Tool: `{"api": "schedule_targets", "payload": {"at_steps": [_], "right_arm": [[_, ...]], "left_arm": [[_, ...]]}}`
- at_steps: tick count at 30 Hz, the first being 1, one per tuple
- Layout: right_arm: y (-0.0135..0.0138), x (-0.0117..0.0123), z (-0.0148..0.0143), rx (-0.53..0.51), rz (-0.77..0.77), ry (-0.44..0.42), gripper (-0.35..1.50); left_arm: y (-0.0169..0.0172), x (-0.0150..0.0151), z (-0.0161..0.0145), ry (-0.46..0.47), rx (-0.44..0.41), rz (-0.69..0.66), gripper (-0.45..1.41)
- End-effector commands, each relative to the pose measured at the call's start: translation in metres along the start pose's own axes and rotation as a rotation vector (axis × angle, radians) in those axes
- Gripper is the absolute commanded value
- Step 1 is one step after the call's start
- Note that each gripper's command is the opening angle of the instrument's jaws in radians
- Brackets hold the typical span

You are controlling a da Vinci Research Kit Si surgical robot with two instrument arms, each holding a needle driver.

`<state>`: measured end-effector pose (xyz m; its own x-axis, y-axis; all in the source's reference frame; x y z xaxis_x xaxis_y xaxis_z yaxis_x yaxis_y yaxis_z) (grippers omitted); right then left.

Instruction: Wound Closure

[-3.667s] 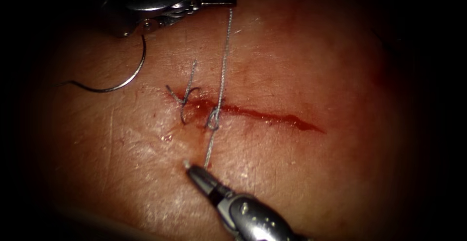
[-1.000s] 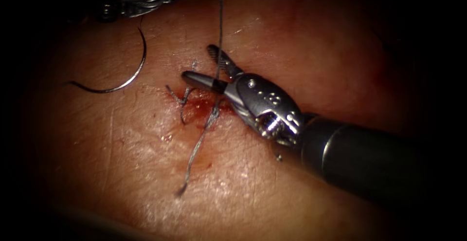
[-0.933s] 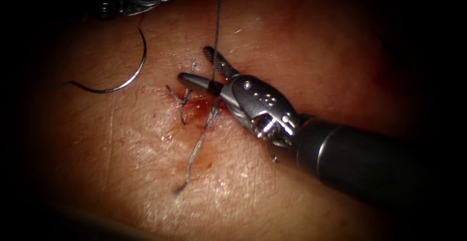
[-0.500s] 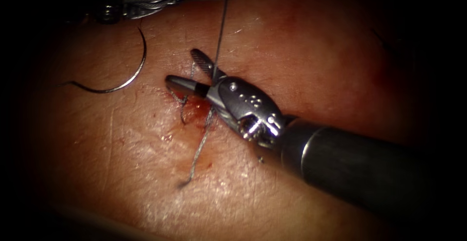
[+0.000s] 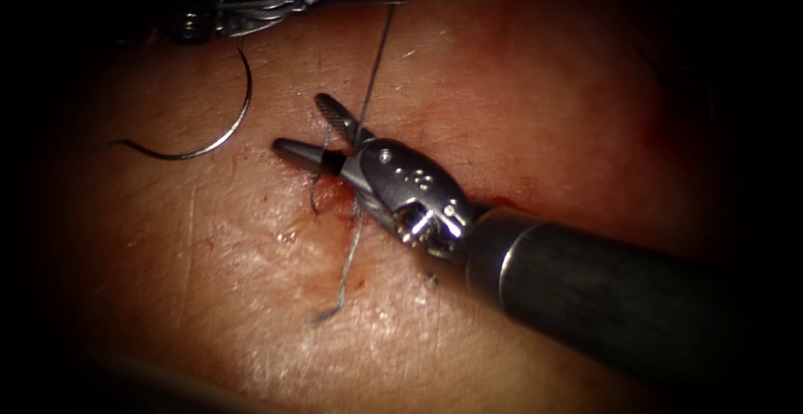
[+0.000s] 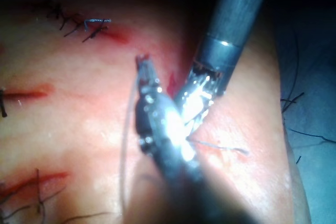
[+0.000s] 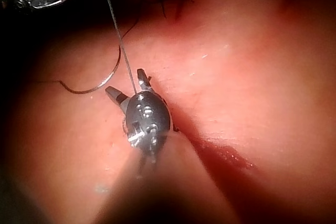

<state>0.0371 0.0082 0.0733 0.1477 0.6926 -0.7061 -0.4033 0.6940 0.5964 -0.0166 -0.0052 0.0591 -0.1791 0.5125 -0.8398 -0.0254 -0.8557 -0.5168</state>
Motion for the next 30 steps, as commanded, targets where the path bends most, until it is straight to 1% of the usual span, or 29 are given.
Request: {"api": "schedule_targets", "payload": {"at_steps": [1, 4, 5, 6, 7, 8, 9, 10, 11, 14, 15, 21, 22, 24, 25, 26, 27, 28, 29, 30], "right_arm": [[-0.0004, -0.0003, 0.0009, 0.003, 0.0, 0.003, 1.33], [-0.0004, -0.0003, 0.0009, 0.007, -0.001, 0.003, 1.28], [-0.0004, -0.0003, 0.0008, 0.008, 0.004, 0.003, 1.2], [-0.0006, -0.0004, 0.0008, 0.011, 0.002, 0.009, 0.86], [-0.0007, -0.0004, 0.0008, 0.013, 0.002, 0.015, 0.73], [-0.0007, -0.0004, 0.0008, 0.013, 0.002, 0.015, 0.73], [-0.0008, -0.0004, 0.0007, 0.019, 0.001, 0.017, 0.42], [-0.0009, -0.0003, 0.0007, 0.042, 0.0, 0.022, -0.27], [-0.001, -0.0003, 0.0007, 0.056, 0.0, 0.021, -0.35], [-0.0009, -0.0001, 0.0005, 0.05, 0.0, 0.036, -0.35], [-0.0007, 0.0002, 0.0003, 0.053, 0.001, 0.053, -0.35], [-0.0004, 0.0019, -0.0006, 0.043, 0.002, 0.089, -0.35], [-0.0003, 0.0024, -0.0008, 0.046, 0.0, 0.091, -0.35], [-0.0004, 0.0024, -0.0008, 0.067, 0.0, 0.088, -0.35], [-0.0009, 0.0022, -0.0008, 0.089, -0.003, 0.081, -0.25], [-0.0011, 0.0022, -0.0008, 0.067, -0.003, 0.085, 0.26], [-0.0013, 0.0022, -0.0008, 0.032, -0.003, 0.086, 0.94], [-0.0014, 0.0023, -0.0008, 0.022, -0.002, 0.086, 1.38], [-0.0014, 0.0023, -0.0009, 0.02, -0.002, 0.086, 1.45], [-0.0016, 0.0023, -0.0011, 0.016, -0.001, 0.086, 1.46]], "left_arm": [[0.0002, -0.0008, 0.0004, -0.001, -0.002, -0.002, -0.45], [0.0002, -0.0008, 0.0004, 0.0, -0.003, -0.002, -0.45], [0.0002, -0.0008, 0.0004, -0.001, -0.002, -0.001, -0.45], [0.0003, -0.0008, 0.0004, -0.001, -0.003, -0.001, -0.45], [0.0003, -0.0008, 0.0004, -0.001, -0.003, -0.001, -0.45], [0.0003, -0.0008, 0.0004, -0.001, -0.003, -0.001, -0.45], [0.0003, -0.0008, 0.0004, -0.001, -0.003, -0.001, -0.45], [0.0003, -0.0009, 0.0004, -0.001, -0.003, -0.001, -0.45], [0.0003, -0.0009, 0.0003, -0.001, -0.003, -0.001, -0.45], [0.0004, -0.0009, 0.0003, -0.001, -0.004, 0.0, -0.45], [0.0006, -0.001, 0.0004, -0.001, -0.004, 0.001, -0.45], [0.0008, -0.0012, 0.0003, -0.002, -0.005, 0.003, -0.45], [0.0008, -0.0012, 0.0003, -0.002, -0.005, 0.003, -0.45], [0.0008, -0.0012, 0.0002, -0.002, -0.006, 0.003, -0.45], [0.0008, -0.0012, 0.0, -0.001, -0.009, 0.003, -0.45], [0.0007, -0.0011, -0.0002, -0.001, -0.012, 0.003, -0.45], [0.0006, -0.0011, -0.0004, 0.0, -0.014, 0.003, -0.45], [0.0005, -0.001, -0.0007, 0.002, -0.02, 0.002, -0.45], [0.0004, -0.001, -0.0011, -0.001, -0.016, 0.001, -0.45], [0.0003, -0.0009, -0.0015, -0.002, -0.015, 0.0, -0.45]]}}
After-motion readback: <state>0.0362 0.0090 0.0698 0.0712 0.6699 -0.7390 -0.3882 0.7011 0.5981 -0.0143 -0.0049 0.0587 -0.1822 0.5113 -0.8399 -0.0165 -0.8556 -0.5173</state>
